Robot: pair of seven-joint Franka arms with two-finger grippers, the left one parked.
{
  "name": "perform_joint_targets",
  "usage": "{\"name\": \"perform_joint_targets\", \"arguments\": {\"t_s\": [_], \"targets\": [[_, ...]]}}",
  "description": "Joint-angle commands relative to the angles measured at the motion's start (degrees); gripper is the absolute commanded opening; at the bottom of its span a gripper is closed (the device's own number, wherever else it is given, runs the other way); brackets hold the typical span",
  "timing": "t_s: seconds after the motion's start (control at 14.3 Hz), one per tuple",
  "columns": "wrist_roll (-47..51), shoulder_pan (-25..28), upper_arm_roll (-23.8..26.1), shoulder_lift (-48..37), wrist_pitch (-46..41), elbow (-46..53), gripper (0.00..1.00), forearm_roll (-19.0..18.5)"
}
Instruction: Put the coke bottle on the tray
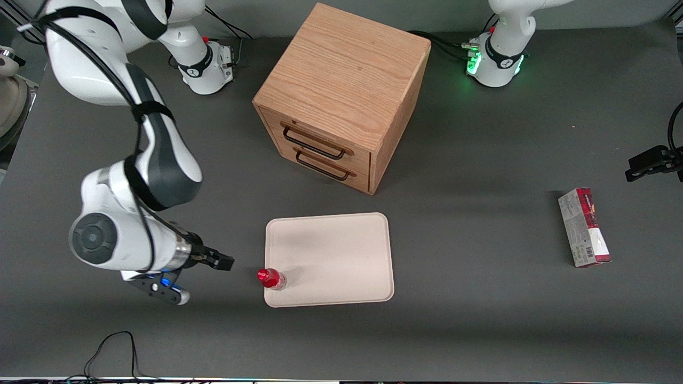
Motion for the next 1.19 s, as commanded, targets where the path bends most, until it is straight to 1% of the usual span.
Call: {"name": "perform_joint_targets", "arguments": {"t_s": [0.0, 0.14, 0.35, 0.7, 0.84, 0.98, 1.05, 1.12], "targets": [[-7.33, -3.51, -0.20, -10.43, 0.80, -13.59, 1.00, 2.31], [-10.85, -4.84, -1.24, -15.09, 1.06, -19.56, 1.00, 2.58], [-18.14, -4.49, -5.72, -21.07, 1.50, -26.07, 1.00, 5.83], [-28.25, -4.23, -10.65, -36.88, 1.59, -41.36, 1.00, 5.92], [-32.64, -3.27, -12.49, -43.04, 1.59, -46.55, 1.00, 5.92], [-35.64, 0.41, -17.84, -45.34, 0.63, -47.28, 1.00, 5.22], [-36.70, 1.48, -19.26, -46.39, -0.34, -47.19, 1.00, 4.87], [-36.97, 1.40, -19.44, -47.01, -1.04, -46.84, 1.00, 3.82]]}}
